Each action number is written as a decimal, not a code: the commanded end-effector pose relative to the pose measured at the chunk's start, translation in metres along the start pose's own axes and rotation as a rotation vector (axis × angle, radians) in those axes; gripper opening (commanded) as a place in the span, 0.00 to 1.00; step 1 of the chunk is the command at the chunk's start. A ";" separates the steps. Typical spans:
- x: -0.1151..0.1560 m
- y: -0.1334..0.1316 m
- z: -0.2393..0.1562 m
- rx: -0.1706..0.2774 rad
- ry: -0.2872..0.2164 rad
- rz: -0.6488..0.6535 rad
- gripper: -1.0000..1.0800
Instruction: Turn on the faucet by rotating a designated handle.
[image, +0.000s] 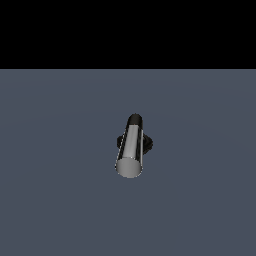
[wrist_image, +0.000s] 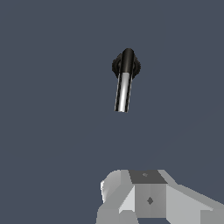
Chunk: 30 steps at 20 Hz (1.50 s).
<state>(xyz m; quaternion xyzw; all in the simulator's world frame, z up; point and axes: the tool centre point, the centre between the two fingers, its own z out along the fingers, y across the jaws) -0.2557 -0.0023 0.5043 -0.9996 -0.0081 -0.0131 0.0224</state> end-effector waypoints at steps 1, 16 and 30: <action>0.000 0.000 0.000 0.000 0.000 0.000 0.00; 0.008 -0.005 0.055 -0.007 -0.004 0.005 0.00; 0.024 -0.016 0.177 -0.020 -0.011 0.014 0.00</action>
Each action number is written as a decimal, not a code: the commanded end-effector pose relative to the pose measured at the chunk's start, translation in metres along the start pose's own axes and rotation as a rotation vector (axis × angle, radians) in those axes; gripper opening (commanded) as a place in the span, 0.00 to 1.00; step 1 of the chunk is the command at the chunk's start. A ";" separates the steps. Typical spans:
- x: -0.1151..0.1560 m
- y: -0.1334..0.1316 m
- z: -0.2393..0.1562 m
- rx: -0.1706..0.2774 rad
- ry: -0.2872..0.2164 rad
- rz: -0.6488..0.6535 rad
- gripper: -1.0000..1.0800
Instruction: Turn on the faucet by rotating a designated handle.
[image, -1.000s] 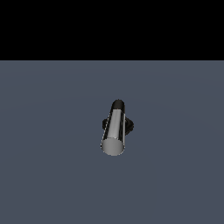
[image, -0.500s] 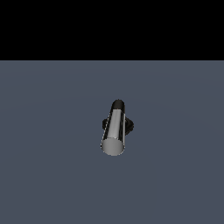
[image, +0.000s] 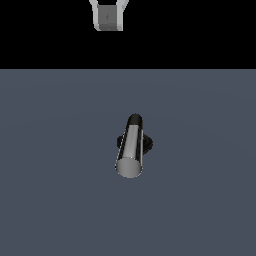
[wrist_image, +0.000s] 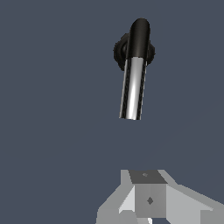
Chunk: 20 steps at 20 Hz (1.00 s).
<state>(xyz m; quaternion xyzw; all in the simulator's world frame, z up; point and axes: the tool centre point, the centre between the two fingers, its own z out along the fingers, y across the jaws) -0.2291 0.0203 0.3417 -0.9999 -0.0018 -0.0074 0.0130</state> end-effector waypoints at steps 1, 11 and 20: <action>0.003 -0.002 0.021 -0.002 -0.001 0.002 0.00; 0.015 -0.010 0.098 -0.010 -0.006 0.007 0.00; 0.027 -0.016 0.162 -0.017 -0.010 0.011 0.00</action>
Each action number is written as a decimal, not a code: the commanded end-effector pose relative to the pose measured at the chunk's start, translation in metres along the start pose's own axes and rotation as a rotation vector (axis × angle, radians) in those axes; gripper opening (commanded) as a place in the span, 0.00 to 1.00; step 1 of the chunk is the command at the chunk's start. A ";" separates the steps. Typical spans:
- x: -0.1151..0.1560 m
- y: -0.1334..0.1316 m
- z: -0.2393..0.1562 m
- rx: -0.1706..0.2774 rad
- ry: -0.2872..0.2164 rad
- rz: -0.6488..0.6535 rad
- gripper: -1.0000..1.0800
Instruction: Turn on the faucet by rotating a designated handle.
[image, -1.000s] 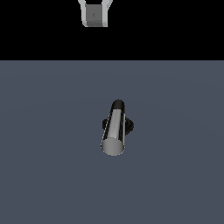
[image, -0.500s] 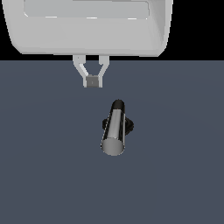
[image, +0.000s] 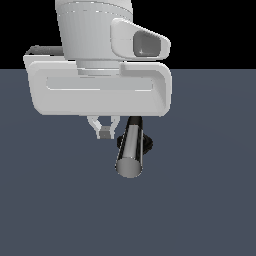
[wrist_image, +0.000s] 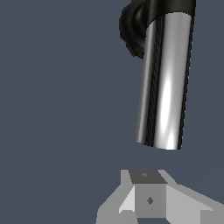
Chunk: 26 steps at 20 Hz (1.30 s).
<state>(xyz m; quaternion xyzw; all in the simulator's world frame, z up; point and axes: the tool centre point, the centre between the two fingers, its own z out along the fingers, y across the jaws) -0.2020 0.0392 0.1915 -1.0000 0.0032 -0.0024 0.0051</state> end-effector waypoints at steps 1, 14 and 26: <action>0.003 -0.002 0.017 -0.001 0.000 0.001 0.00; 0.016 -0.008 0.074 -0.007 -0.004 0.005 0.00; 0.019 -0.004 0.081 -0.008 -0.005 0.006 0.00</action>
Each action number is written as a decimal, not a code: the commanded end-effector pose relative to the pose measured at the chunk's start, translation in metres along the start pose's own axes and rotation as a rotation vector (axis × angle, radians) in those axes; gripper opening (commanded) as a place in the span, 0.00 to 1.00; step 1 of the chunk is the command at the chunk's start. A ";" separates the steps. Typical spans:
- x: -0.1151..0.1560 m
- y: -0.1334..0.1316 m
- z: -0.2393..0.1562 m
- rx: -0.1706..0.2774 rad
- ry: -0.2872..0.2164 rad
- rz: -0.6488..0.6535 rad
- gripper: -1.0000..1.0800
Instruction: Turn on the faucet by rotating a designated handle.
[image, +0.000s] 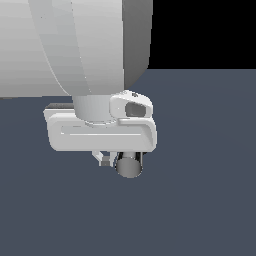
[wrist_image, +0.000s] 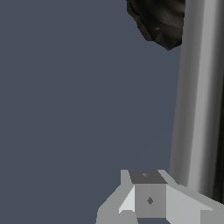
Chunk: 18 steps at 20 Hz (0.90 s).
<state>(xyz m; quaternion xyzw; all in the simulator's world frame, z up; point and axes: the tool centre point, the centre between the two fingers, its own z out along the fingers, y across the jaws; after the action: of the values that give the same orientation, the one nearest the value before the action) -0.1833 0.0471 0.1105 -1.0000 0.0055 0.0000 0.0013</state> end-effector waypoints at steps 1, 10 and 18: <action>0.001 0.008 0.000 0.000 0.000 0.001 0.00; 0.004 0.051 0.001 -0.001 0.000 0.001 0.00; 0.007 0.088 0.002 -0.001 0.000 0.001 0.00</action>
<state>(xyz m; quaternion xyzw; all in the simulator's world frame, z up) -0.1856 -0.0253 0.1067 -1.0000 -0.0037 0.0076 0.0013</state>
